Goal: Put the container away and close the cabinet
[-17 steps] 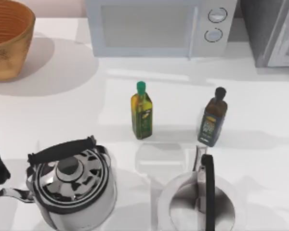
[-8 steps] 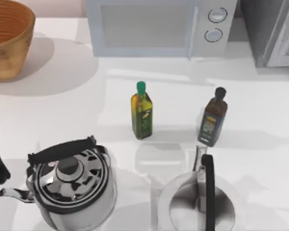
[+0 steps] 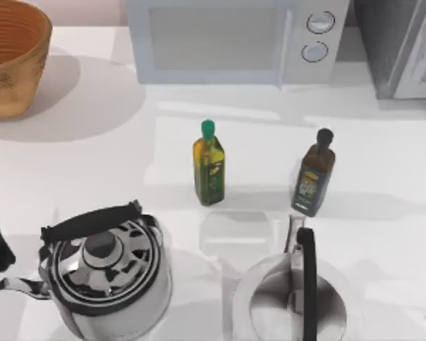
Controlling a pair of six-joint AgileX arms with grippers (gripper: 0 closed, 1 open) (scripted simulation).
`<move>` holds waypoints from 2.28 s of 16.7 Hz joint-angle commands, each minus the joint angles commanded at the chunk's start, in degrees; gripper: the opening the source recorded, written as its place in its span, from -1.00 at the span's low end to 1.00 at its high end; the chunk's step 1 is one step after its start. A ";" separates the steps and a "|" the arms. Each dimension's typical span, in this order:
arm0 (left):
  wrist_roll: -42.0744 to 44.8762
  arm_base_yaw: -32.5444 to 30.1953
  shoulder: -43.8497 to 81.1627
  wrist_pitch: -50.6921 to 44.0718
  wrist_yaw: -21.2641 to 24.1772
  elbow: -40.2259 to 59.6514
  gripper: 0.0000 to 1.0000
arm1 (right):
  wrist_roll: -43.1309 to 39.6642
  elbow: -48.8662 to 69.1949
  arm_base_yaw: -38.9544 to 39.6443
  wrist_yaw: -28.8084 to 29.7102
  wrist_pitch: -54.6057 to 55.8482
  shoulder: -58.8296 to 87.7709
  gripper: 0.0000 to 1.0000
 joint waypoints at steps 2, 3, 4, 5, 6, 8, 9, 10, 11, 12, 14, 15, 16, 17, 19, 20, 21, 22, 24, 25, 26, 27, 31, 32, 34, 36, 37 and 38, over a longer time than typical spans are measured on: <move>0.00 0.00 0.00 0.00 0.00 0.00 1.00 | 0.00 9.29 -0.03 -0.25 -11.21 -1.37 1.00; 0.00 0.00 0.00 0.00 0.00 0.00 1.00 | 0.00 13.84 -0.03 -0.34 -16.68 -2.09 1.00; 0.00 0.00 0.00 0.00 0.00 0.00 1.00 | -0.01 18.23 0.01 -0.39 -21.95 -2.84 1.00; 0.00 0.00 0.00 0.00 0.00 0.00 1.00 | -0.01 22.40 0.07 -0.39 -26.93 -3.62 1.00; 0.00 0.00 0.00 0.00 0.00 0.00 1.00 | -0.01 26.29 0.16 -0.34 -31.56 -4.42 1.00; 0.00 0.00 0.00 0.00 0.00 0.00 1.00 | -0.02 33.02 0.41 -0.11 -39.42 -5.98 1.00; 0.00 0.00 0.00 0.00 0.00 0.00 1.00 | -0.02 35.82 0.52 0.03 -42.54 -6.68 1.00; 0.00 0.00 0.00 0.00 0.00 0.00 1.00 | -0.02 38.19 0.61 0.15 -45.08 -7.28 1.00; 0.00 0.00 0.00 0.00 0.00 0.00 1.00 | -0.03 40.06 0.69 0.26 -47.01 -7.76 1.00; 0.00 0.00 0.00 0.00 0.00 0.00 1.00 | -0.03 41.37 0.74 0.35 -48.33 -8.11 1.00; 0.00 0.00 0.00 0.00 0.00 0.00 1.00 | -0.03 42.21 0.76 0.40 -49.18 -8.32 1.00; 0.00 0.00 0.00 0.00 0.00 0.00 1.00 | -0.03 42.21 0.76 0.40 -49.18 -8.32 1.00; 0.00 0.00 0.00 0.00 0.00 0.00 1.00 | -0.03 42.21 0.76 0.40 -49.18 -8.32 1.00; 0.00 0.00 0.00 0.00 0.00 0.00 1.00 | -0.03 42.21 0.76 0.40 -49.18 -8.32 1.00; 0.00 0.00 0.00 0.00 0.00 0.00 1.00 | -0.02 42.27 0.58 0.36 -49.00 -8.22 1.00; 0.00 0.00 0.00 0.00 0.00 0.00 1.00 | 0.02 42.27 1.06 0.96 -49.00 -8.27 1.00; 0.00 0.00 0.00 0.00 0.00 0.00 1.00 | 0.11 42.27 2.06 2.17 -49.01 -8.36 1.00; 0.00 0.00 0.00 0.00 0.00 0.00 1.00 | 0.22 42.24 3.58 3.98 -49.05 -8.47 1.00; 0.00 0.00 0.00 0.00 0.00 0.00 1.00 | 0.52 42.15 8.09 9.12 -49.19 -8.75 1.00; 0.00 0.00 0.00 0.00 0.00 0.00 1.00 | 0.69 42.08 11.05 12.33 -49.29 -8.90 1.00; 0.00 0.00 0.00 0.00 0.00 0.00 1.00 | 0.85 42.01 14.42 15.89 -49.41 -9.05 1.00; 0.00 0.00 0.00 0.00 0.00 0.00 1.00 | 1.01 41.92 18.18 19.75 -49.54 -9.19 1.00; 0.00 0.00 0.00 0.00 0.00 0.00 1.00 | 1.40 41.58 35.84 37.23 -50.13 -9.74 1.00; 0.00 0.00 0.00 0.00 0.00 0.00 1.00 | 1.42 41.51 40.62 41.87 -50.28 -9.86 1.00; 0.00 0.00 0.00 0.00 0.00 0.00 1.00 | 1.36 41.35 50.18 51.14 -50.59 -10.10 1.00; 0.00 0.00 0.00 0.00 0.00 0.00 1.00 | 1.18 41.20 59.35 60.06 -50.93 -10.34 1.00; 0.00 0.00 0.00 0.00 0.00 0.00 1.00 | 1.06 41.13 63.68 64.25 -51.11 -10.45 1.00; 0.00 0.00 0.00 0.00 0.00 0.00 1.00 | 0.91 41.08 67.78 68.19 -51.28 -10.55 1.00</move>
